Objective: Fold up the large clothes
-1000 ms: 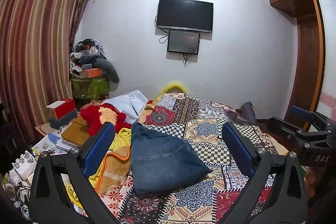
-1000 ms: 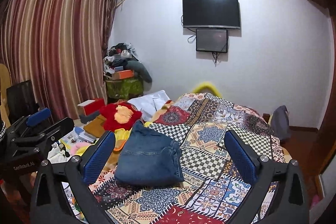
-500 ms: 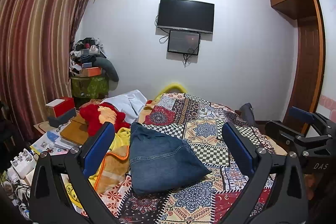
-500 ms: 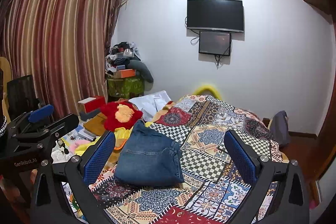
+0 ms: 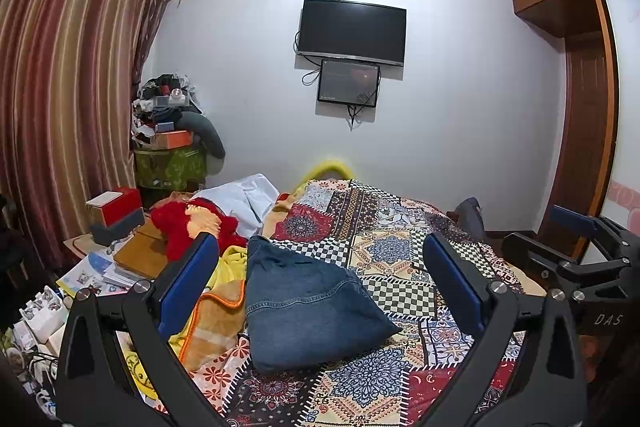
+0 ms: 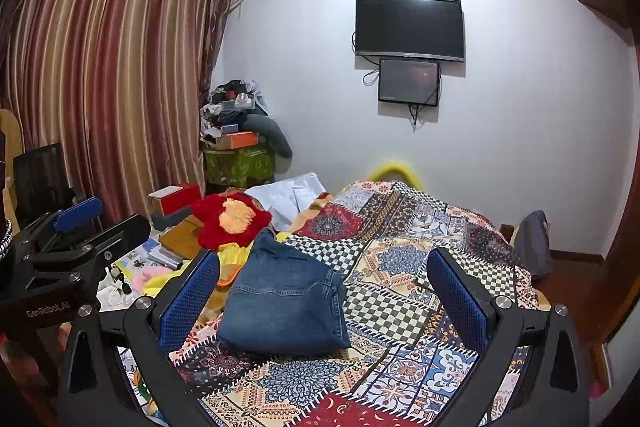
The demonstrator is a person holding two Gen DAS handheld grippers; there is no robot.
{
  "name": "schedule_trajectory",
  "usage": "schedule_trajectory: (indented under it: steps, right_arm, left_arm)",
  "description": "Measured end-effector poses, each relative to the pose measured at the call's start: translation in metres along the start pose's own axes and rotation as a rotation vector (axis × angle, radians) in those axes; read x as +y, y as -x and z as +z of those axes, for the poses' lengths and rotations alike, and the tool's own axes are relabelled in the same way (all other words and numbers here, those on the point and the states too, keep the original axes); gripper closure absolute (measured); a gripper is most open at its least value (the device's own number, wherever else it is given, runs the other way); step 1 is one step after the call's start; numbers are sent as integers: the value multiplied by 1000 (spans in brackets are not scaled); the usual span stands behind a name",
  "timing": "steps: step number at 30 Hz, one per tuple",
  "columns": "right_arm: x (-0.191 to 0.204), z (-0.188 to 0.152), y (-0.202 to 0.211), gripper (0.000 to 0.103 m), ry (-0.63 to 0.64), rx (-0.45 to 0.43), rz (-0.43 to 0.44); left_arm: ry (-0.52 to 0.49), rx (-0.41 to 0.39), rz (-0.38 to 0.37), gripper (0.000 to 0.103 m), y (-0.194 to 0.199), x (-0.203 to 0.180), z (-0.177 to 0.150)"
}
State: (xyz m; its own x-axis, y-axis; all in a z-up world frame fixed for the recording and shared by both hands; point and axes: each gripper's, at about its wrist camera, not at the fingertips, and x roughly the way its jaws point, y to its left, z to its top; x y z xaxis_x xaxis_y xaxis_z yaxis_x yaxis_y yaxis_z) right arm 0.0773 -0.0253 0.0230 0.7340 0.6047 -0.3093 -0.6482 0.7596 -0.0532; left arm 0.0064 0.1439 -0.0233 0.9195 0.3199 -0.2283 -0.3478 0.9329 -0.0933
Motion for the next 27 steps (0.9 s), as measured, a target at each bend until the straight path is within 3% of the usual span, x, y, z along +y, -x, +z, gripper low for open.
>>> schedule_trajectory:
  steps: [27]
  right_arm:
    - [-6,4,0,0,-49,1,1]
  left_arm:
    - [-23,4,-22,0,-2,-3,2]
